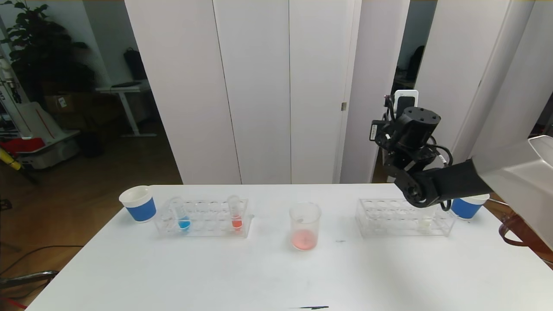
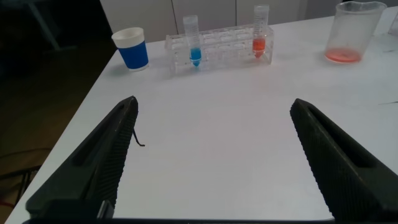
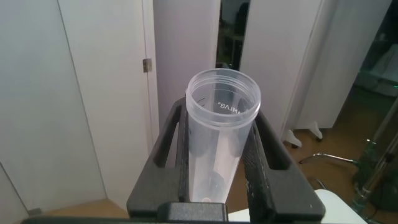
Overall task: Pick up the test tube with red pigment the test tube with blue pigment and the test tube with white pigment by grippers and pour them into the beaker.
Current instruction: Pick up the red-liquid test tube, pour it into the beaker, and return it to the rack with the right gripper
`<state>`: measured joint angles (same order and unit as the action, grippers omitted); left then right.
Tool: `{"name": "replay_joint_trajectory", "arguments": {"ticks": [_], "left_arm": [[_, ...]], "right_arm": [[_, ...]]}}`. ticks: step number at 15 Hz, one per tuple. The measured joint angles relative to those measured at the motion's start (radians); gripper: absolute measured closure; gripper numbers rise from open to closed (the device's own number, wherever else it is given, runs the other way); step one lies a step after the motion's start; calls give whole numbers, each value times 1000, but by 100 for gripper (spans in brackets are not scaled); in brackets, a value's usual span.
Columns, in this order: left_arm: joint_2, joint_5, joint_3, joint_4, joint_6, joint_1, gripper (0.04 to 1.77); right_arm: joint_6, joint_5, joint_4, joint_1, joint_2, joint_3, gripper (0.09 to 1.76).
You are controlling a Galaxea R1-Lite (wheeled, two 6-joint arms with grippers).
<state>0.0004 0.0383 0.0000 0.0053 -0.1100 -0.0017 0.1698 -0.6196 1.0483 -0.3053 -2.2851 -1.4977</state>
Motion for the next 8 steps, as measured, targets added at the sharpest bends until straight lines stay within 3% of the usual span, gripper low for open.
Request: {"name": "replay_joint_trajectory", "arguments": {"ticks": [8], "left_arm": [[0, 0, 0, 0, 0, 0, 6]], "right_arm": [[9, 2, 65, 251, 141, 65, 128]]}}
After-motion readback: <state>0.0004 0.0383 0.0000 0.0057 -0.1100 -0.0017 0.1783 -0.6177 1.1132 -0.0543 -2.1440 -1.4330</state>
